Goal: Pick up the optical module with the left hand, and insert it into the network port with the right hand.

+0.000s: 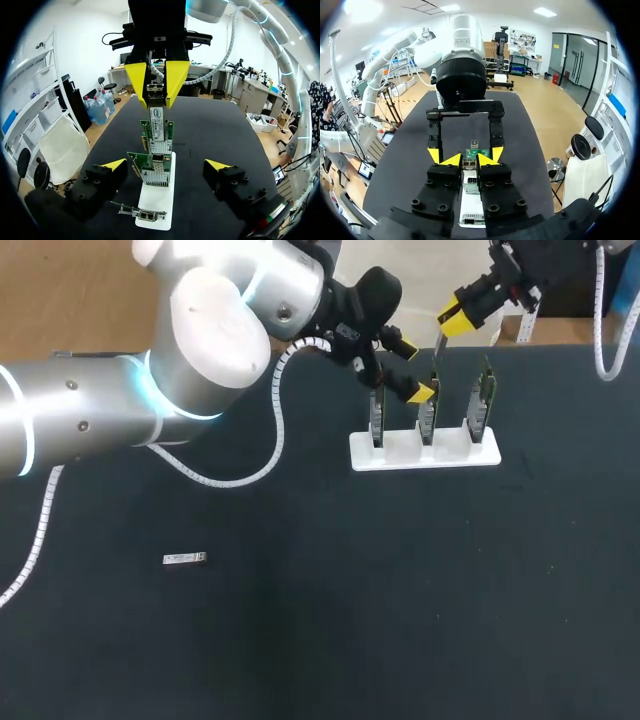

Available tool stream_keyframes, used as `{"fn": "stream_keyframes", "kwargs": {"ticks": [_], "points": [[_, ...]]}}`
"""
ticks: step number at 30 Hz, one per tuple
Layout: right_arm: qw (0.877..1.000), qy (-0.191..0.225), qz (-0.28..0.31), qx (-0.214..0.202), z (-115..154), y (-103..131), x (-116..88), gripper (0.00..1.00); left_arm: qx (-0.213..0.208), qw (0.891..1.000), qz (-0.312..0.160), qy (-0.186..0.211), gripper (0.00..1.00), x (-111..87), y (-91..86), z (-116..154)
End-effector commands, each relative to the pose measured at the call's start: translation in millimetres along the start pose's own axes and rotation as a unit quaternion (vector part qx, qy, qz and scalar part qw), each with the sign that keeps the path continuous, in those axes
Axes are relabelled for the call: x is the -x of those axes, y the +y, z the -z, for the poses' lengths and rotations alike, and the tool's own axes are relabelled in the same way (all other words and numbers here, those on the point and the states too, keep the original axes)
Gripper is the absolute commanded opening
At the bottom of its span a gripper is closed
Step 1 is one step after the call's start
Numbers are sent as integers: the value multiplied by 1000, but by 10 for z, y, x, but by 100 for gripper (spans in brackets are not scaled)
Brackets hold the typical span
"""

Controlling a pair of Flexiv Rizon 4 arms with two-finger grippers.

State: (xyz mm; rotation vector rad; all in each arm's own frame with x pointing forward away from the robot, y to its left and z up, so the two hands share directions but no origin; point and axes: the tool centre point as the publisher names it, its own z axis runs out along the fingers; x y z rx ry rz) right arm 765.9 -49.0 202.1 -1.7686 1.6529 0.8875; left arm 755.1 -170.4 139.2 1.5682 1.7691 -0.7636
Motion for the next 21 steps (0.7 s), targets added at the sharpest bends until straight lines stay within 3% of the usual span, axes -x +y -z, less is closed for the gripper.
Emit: {"fn": "stream_keyframes", "kwargs": {"ticks": [1,21], "points": [[1000,1,1,-4,1,39,1,0,-2,1000,0,3,100,10,18,-9],[1000,20,9,-1,-19,11,2,0,-8,1000,-5,3,100,4,-5,-6]]}}
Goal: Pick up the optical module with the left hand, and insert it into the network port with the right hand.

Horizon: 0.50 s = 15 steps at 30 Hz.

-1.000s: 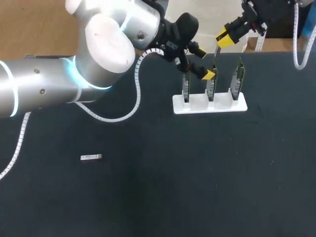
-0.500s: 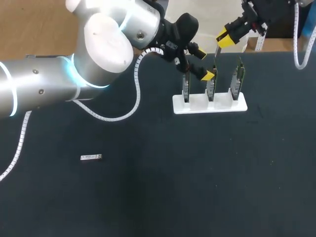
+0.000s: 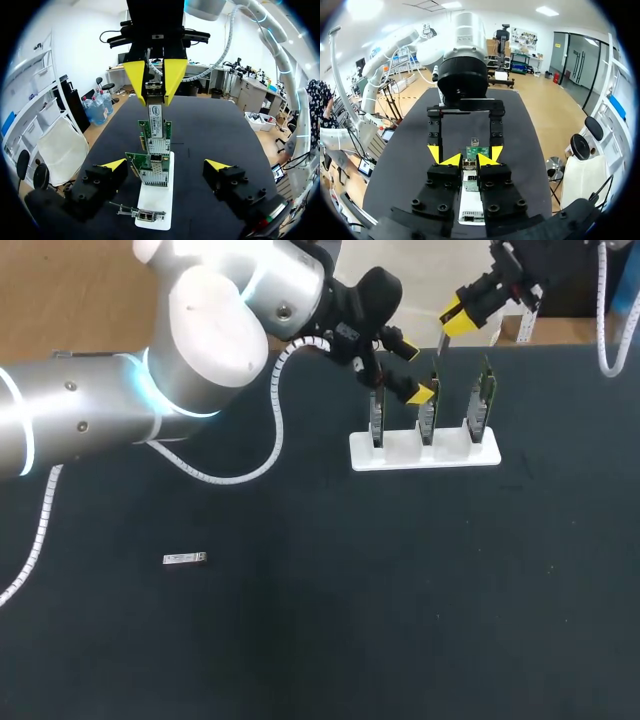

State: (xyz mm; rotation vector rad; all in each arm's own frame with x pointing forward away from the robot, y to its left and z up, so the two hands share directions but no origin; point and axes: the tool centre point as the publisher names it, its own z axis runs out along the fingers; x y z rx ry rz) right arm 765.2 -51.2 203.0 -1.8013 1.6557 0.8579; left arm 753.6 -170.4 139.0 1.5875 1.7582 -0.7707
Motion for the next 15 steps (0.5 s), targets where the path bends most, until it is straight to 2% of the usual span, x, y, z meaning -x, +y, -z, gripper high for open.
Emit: {"fn": "stream_keyframes", "kwargs": {"ticks": [1,15], "points": [[1000,8,1,-1,-59,1,7,0,-1,1000,0,2,100,7,10,-6],[999,47,-7,-4,-206,4,-83,0,-1,1000,0,2,100,7,10,-6]]}}
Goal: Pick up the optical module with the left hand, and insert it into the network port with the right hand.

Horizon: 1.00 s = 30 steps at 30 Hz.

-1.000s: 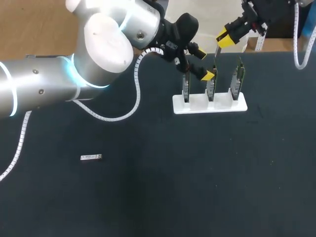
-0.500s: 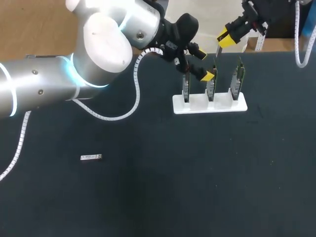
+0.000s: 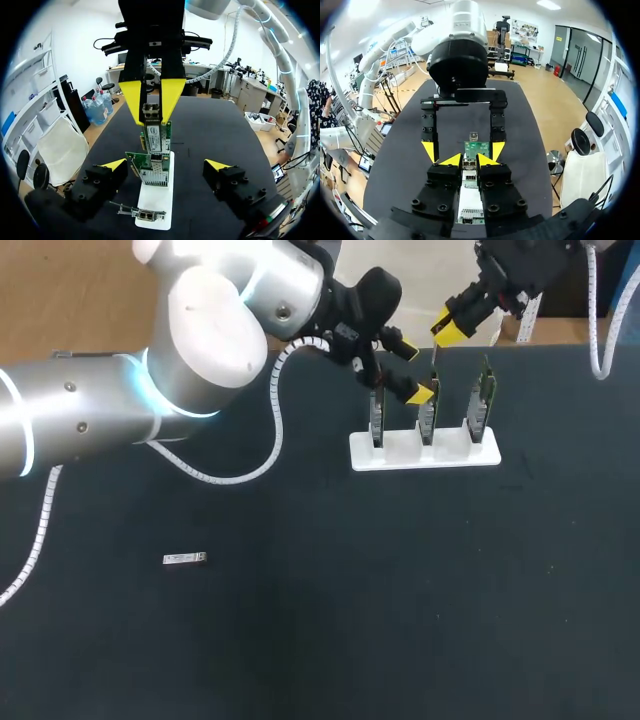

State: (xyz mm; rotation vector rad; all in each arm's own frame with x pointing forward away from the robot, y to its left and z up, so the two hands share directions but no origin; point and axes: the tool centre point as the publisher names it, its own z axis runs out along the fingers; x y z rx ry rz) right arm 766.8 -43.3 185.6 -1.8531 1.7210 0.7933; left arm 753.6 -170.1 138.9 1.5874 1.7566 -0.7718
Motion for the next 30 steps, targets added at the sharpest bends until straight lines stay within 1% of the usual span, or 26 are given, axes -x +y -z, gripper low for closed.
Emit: {"fn": "stream_keyframes", "kwargs": {"ticks": [1,16,30], "points": [[1000,5,-2,-3,-41,36,-6,0,0,1000,1,3,100,9,9,-8],[1000,16,-15,-5,-78,7,-103,0,0,1000,1,3,100,9,9,-8],[1000,17,-9,-11,-96,-28,-75,0,0,1000,1,3,100,9,9,-8]]}}
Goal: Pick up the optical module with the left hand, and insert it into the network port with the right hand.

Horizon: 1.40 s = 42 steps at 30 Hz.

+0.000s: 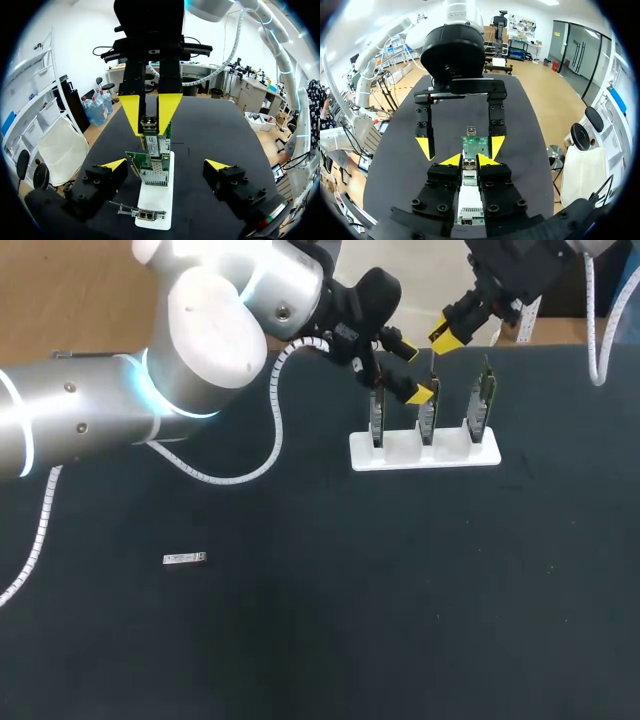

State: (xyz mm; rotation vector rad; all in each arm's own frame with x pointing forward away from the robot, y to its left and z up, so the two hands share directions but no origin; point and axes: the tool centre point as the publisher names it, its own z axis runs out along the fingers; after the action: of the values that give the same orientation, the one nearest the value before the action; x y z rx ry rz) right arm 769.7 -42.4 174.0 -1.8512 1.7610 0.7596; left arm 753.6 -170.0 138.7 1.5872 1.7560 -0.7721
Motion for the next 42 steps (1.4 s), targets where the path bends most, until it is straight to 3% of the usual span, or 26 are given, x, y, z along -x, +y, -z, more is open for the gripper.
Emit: {"fn": "stream_keyframes", "kwargs": {"ticks": [1,42], "points": [[1000,4,1,-6,-15,4,0,0,0,1000,1,3,100,11,10,-9],[1000,9,3,-13,-19,48,-8,0,0,1000,1,3,100,11,10,-9]]}}
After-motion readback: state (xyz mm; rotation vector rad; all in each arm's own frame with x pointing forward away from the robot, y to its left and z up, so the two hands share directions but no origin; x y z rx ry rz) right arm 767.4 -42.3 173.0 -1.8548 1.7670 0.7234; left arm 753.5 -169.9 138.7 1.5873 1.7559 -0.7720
